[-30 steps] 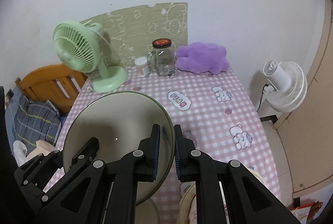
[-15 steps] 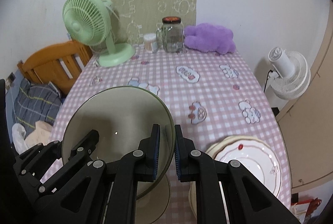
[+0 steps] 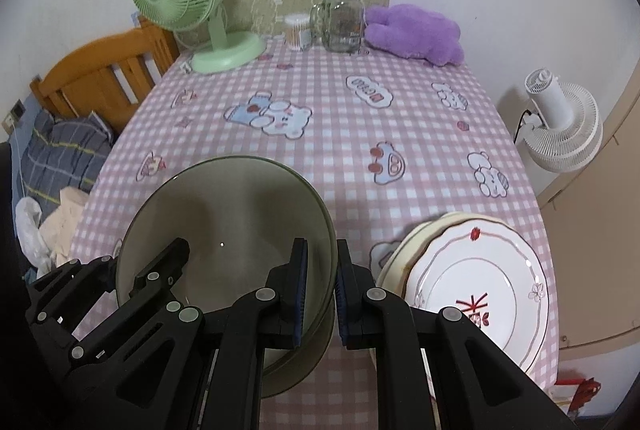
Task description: Organize plates and bowls
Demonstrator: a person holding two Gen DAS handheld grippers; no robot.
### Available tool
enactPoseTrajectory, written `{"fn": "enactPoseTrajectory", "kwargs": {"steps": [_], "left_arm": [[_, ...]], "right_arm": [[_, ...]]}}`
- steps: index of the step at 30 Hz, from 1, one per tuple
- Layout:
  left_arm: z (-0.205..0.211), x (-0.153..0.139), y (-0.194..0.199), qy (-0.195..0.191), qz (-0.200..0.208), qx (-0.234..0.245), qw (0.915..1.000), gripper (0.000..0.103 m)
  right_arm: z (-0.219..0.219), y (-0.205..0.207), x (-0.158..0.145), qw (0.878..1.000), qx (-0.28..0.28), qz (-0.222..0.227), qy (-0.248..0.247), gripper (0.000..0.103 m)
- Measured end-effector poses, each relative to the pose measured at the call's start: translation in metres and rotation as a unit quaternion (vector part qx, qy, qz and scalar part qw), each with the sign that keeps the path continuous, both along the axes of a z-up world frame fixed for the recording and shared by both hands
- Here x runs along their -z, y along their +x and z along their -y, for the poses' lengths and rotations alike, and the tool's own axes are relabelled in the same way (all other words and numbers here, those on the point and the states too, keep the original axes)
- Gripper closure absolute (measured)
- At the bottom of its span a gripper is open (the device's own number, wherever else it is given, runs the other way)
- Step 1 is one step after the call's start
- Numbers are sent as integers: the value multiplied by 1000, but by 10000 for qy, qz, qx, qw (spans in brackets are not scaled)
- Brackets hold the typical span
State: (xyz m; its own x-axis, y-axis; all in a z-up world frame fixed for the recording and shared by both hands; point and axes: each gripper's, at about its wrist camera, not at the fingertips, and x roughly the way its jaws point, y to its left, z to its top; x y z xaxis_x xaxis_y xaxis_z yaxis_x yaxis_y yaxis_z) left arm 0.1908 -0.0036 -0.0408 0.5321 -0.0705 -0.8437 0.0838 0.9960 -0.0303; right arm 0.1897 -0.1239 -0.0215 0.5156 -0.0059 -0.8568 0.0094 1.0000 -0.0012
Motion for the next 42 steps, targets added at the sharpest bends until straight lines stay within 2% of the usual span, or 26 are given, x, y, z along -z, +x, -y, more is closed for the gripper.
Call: {"fn": "enactPoseTrajectory", "kwargs": {"steps": [12,32,36,38,40,42], "left_arm": [[-3,15,-5,76,-242,-7,9997,87],[2,29,-4,99,-317,180,9993,82],[1,29,-7,87,-336,242,9991,82],[-2,29,-7,22,-379,245,9990,77],[-5,27,-8,-9,-375,245,9990,72],[-9,25,-8,-72,-373,248,9990,67]], "right_arm": [[-6,-4,15,9996,-8,-266,-28,87],[-12,-6,21,9986,120,-122,-507,87],[-11,-9,22,9988,129,-151,-447,84],[-11,-9,22,9989,111,-152,-432,83],[-11,-9,23,9991,105,-194,-350,78],[-12,-9,23,9994,82,-247,-238,68]]}}
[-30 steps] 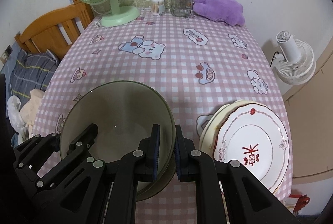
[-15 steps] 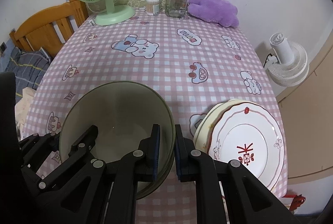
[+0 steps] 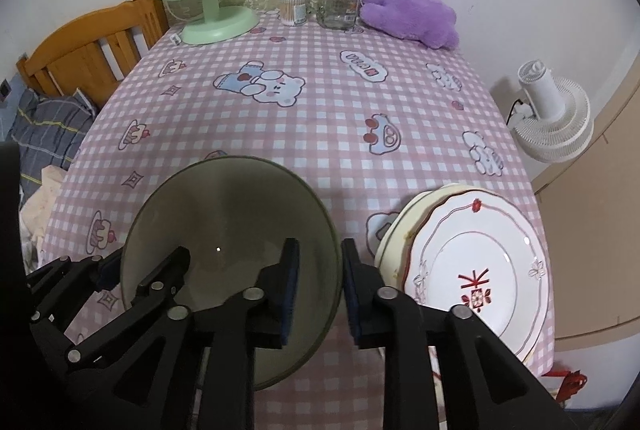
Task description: Organize plates and bowls
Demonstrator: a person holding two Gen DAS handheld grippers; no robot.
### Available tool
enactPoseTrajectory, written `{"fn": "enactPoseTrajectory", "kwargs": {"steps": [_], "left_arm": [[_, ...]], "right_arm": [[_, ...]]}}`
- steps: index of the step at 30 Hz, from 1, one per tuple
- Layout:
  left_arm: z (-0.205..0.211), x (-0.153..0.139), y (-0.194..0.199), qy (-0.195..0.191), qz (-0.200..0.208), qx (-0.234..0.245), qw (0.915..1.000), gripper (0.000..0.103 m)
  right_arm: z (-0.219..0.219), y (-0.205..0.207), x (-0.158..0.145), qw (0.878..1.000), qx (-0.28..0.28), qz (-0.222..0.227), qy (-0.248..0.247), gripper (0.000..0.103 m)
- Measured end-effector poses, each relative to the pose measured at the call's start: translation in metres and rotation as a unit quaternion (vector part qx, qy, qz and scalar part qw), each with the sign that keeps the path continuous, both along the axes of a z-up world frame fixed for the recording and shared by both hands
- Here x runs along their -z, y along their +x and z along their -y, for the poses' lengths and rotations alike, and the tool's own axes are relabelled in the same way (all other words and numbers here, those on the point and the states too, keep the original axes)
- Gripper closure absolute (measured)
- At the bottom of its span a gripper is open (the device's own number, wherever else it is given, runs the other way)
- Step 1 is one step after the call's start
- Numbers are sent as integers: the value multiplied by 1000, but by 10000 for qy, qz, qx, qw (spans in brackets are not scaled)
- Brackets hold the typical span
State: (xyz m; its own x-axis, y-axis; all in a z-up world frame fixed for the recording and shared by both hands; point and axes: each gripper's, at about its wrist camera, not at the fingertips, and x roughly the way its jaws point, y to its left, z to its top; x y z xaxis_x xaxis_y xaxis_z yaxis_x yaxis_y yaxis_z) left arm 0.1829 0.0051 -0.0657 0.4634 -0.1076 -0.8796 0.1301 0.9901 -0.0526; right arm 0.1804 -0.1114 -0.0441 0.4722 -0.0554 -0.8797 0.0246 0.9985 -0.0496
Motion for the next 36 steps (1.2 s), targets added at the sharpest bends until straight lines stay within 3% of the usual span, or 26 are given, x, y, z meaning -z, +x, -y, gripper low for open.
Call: {"fn": "enactPoseTrajectory", "kwargs": {"steps": [3,5,10,26,29,36], "left_arm": [[-4,-3,0,-138,-11,33,9999,60],[-7,-5,2,-250,-6,62,9997,44],[-3,-4,6,-149,127,200,9996,32],[1,27,21,-779,-267,246,9963,33],[1,27,21,-883,-307,275,9952,39],[3,25,19,-823,-366,293,9955,43]], "right_arm": [[-1,0,-2,9999,-32,-33,144,51],[-2,0,-5,9999,-15,2,167,42],[8,3,-5,9987,71,14,513,38],[20,17,26,9947,316,-252,941,38],[20,19,30,9939,358,-283,1005,38],[21,23,38,9898,360,-407,1319,38]]}}
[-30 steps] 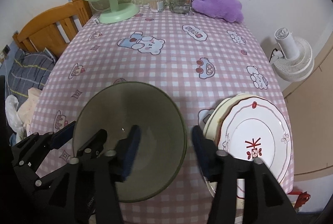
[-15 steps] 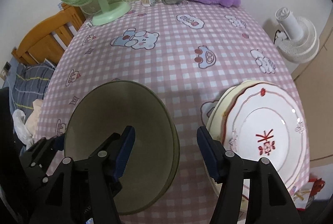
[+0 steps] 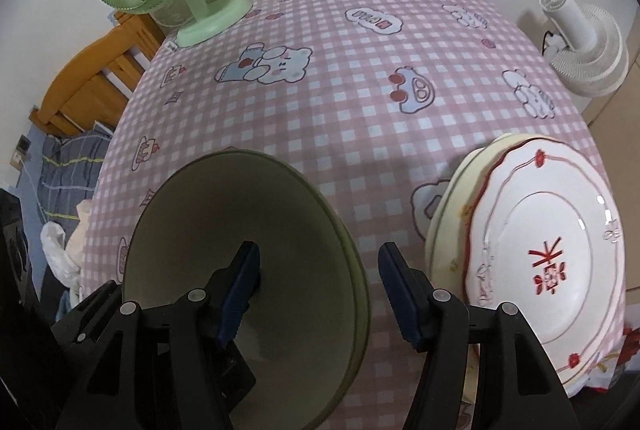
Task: Organize plates and bowls
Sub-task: 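Grasp the nested bowls' rim with both tools and lift them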
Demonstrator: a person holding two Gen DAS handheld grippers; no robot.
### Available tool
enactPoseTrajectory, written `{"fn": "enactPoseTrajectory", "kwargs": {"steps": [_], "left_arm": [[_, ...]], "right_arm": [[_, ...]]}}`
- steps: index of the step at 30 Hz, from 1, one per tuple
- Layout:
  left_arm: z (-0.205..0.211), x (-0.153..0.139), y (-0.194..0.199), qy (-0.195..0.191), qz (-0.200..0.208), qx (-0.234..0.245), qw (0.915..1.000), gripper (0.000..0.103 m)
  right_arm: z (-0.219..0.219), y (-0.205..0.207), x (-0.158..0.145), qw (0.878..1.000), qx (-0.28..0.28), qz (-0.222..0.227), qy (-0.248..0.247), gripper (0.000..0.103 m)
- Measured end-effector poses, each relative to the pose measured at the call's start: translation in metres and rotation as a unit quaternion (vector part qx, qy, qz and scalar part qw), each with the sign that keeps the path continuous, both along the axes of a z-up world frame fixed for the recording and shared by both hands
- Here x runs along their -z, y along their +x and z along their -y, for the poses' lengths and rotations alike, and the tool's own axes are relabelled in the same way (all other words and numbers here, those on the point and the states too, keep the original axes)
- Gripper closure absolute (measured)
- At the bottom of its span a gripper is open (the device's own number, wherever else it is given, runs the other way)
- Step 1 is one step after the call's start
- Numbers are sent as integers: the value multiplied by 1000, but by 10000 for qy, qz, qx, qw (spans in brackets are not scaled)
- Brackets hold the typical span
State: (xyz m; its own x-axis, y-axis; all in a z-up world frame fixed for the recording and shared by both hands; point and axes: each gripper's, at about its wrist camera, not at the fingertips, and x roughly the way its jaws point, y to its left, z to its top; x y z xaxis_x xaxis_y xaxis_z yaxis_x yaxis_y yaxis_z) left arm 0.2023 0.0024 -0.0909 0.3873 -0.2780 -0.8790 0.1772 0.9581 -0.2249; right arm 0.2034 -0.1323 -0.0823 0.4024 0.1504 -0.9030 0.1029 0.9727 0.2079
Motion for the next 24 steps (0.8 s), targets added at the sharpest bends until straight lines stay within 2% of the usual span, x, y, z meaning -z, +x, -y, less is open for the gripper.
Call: {"fn": "enactPoseTrajectory", "kwargs": {"steps": [2,5,11,14,16,24], "left_arm": [[1,-1,-1,71,4,14,10000,44],[3,-2,-3,184,33,44,9998,44],[13,-4,-5,509,222,160,9983,44],[14,-4,-4,521,223,156,9983,44],[16,-5,-4,505,227,198,9983,49],[14,-8,-6,479,63,38,9988,50]], "right_arm": [[0,1,3,9999,-20,-45,96,39],[0,1,5,9998,-72,-84,180,47],[5,2,14,9990,-50,-118,424,52],[7,4,16,9985,-38,-101,541,53],[7,4,16,9985,-60,-99,543,54],[6,4,11,9986,-223,-179,444,55]]}}
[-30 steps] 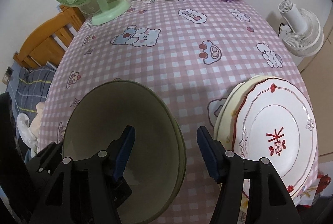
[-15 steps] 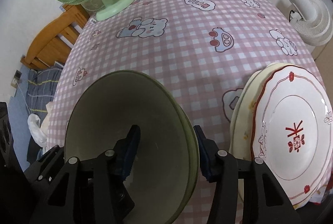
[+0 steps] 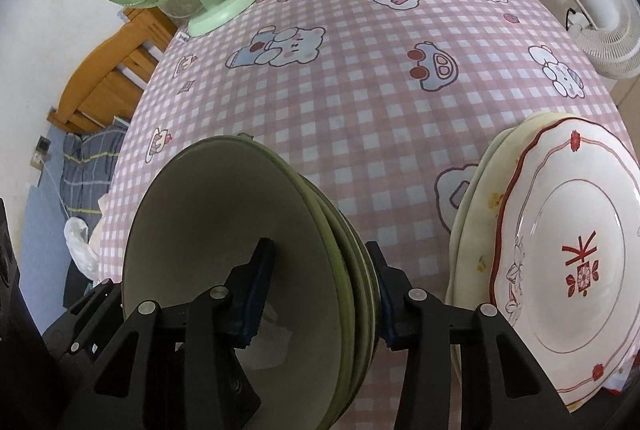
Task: Organize plates and bowls
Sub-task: 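Grasp the nested bowls' rim with both tools and lift them, then carry the nested bowls with both tools over the plate stack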
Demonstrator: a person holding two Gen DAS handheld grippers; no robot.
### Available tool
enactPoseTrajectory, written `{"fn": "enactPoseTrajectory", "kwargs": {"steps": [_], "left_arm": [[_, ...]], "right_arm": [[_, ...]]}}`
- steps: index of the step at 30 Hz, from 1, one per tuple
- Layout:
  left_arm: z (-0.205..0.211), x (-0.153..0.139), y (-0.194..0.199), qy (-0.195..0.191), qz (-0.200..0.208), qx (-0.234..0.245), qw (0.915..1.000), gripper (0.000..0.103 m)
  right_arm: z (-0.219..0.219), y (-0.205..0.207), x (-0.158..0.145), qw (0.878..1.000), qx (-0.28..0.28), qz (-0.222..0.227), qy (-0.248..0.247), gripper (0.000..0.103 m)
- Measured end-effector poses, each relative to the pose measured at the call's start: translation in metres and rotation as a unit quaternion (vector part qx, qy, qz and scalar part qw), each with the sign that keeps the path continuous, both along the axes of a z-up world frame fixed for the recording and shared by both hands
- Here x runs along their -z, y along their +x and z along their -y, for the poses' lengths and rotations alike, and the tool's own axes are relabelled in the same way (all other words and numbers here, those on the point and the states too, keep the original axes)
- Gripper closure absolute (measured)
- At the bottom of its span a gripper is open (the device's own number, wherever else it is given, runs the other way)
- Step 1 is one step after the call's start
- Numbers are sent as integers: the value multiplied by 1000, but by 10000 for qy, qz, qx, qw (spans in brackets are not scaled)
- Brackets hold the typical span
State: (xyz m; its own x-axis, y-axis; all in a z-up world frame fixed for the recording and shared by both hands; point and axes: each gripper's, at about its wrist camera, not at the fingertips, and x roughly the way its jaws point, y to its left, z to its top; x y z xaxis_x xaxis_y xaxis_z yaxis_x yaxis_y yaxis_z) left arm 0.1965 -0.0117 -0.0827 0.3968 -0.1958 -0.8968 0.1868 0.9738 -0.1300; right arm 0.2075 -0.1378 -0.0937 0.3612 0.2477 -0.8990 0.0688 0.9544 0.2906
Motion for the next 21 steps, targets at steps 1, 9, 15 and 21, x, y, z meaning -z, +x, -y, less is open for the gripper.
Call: {"fn": "enactPoseTrajectory", "kwargs": {"steps": [1,9,15,21], "left_arm": [[0,-1,0,1,3,5,10000,50],[-3,-24,-6,-95,86,100,9999,50],[-9,-49,-13,-136,244,176,9995,50],[-13,-61,-16,-110,395,128,9991,50]], "right_arm": [[0,-1,-1,10000,-2,-6,5,55],[-5,-6,-25,9999,50,65,-146,55],[-9,-17,-52,9995,186,197,-173,55],[-16,-20,-67,9991,156,364,-168,55]]}}
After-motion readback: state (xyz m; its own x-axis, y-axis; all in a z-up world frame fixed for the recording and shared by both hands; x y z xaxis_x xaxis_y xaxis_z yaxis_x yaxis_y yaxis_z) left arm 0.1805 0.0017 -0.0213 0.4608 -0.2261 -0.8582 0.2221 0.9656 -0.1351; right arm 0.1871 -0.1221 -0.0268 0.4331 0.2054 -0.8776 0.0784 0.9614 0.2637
